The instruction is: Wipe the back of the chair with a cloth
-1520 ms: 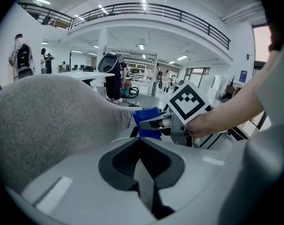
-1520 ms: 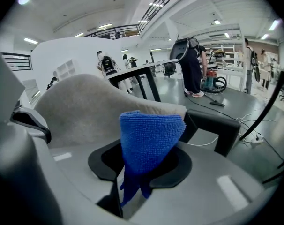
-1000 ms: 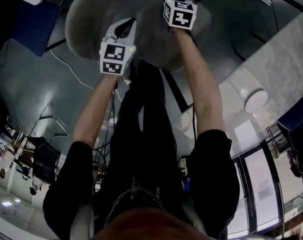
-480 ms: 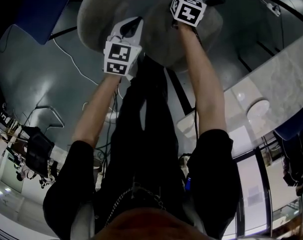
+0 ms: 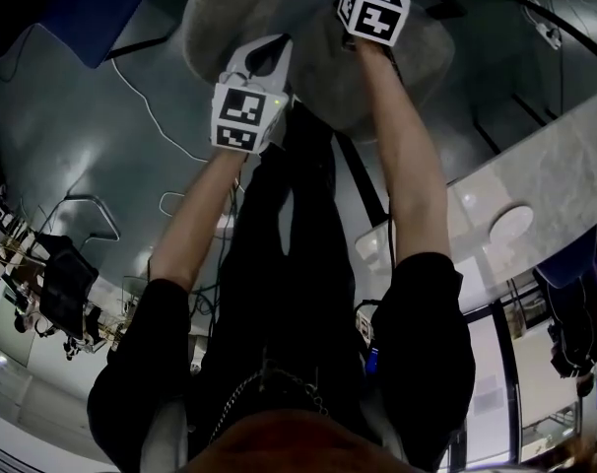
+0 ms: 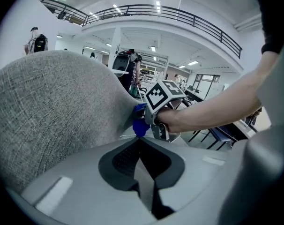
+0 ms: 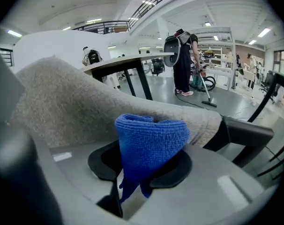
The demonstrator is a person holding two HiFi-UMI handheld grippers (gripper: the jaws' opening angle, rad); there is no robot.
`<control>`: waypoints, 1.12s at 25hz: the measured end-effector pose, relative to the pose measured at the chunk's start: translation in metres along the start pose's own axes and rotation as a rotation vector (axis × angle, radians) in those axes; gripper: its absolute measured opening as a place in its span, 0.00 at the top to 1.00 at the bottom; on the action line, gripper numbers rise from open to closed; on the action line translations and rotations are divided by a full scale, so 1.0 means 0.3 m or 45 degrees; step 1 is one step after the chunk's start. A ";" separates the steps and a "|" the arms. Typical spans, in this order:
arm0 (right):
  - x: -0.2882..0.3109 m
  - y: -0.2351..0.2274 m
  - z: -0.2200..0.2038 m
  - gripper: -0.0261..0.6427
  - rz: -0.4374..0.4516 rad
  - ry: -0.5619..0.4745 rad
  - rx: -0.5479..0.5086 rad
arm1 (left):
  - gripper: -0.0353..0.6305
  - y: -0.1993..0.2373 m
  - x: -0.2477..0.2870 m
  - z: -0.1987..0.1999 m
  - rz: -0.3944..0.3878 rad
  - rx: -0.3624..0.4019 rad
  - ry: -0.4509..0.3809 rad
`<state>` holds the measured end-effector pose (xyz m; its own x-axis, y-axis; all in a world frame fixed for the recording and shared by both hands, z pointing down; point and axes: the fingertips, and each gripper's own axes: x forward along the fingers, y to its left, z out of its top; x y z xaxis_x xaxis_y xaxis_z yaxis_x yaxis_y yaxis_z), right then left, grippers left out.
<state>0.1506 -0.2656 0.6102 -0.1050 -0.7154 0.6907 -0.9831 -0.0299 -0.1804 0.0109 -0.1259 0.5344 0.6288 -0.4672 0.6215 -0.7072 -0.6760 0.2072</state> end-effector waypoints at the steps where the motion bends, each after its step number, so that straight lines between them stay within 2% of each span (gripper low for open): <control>1: 0.004 0.019 -0.002 0.76 0.015 0.003 -0.019 | 0.93 -0.002 -0.007 0.001 0.002 -0.005 -0.004; 8: 0.011 0.100 -0.013 0.76 0.056 0.020 -0.069 | 0.93 -0.030 -0.067 -0.015 0.006 0.006 -0.012; 17: -0.019 0.246 -0.037 0.76 0.144 0.031 -0.182 | 0.93 -0.040 -0.171 -0.056 0.036 -0.036 -0.018; 28: -0.091 0.456 -0.096 0.76 0.328 0.016 -0.307 | 0.93 -0.021 -0.298 -0.144 0.096 -0.053 -0.008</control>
<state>0.0147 -0.2300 0.5869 -0.3542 -0.6696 0.6528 -0.9312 0.3169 -0.1803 -0.0550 -0.0553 0.5102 0.5754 -0.5193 0.6319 -0.7651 -0.6148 0.1914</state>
